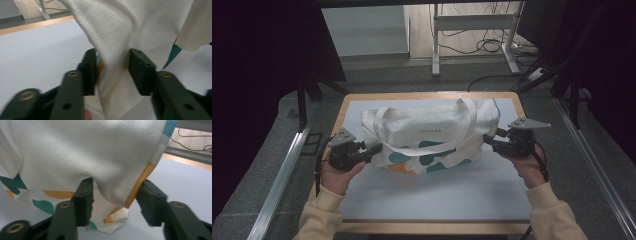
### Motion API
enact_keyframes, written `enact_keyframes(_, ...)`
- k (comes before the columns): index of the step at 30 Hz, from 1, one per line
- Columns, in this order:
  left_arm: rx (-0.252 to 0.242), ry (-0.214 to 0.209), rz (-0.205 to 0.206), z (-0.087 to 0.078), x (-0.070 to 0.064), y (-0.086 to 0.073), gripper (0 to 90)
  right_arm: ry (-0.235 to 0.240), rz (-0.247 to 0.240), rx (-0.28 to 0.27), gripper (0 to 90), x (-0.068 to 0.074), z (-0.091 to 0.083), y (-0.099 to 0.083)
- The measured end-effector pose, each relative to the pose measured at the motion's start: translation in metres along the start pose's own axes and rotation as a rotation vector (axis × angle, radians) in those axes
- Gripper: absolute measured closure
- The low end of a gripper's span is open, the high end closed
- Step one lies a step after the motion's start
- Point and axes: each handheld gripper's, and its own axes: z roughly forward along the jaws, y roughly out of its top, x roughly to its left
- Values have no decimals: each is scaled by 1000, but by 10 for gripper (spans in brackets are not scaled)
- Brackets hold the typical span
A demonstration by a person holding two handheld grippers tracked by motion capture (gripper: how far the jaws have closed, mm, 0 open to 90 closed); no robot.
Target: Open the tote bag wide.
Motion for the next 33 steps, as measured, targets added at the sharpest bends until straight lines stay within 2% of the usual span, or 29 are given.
enact_keyframes(3, -6, -10, 3, -1, 0, 0, 710, -8, -11, 0, 577, 1, 0, 0)
enact_keyframes(6, -5, -15, 5, -1, 0, 0, 751, -9, -29, 0, 637, 2, 0, 1)
enact_keyframes(12, -4, -19, 18, -1, -1, -1, 783, -23, -69, -2, 737, 5, -2, 1)
enact_keyframes(17, -7, -20, 18, -3, 0, -3, 793, -36, -75, -25, 831, 6, -5, -2)
enact_keyframes(21, -10, -29, 15, -4, 1, -6, 798, -25, -62, -52, 846, 4, -8, -7)
enact_keyframes(33, -3, -38, 19, -4, 2, -14, 814, -19, -72, -61, 854, 8, -10, -17)
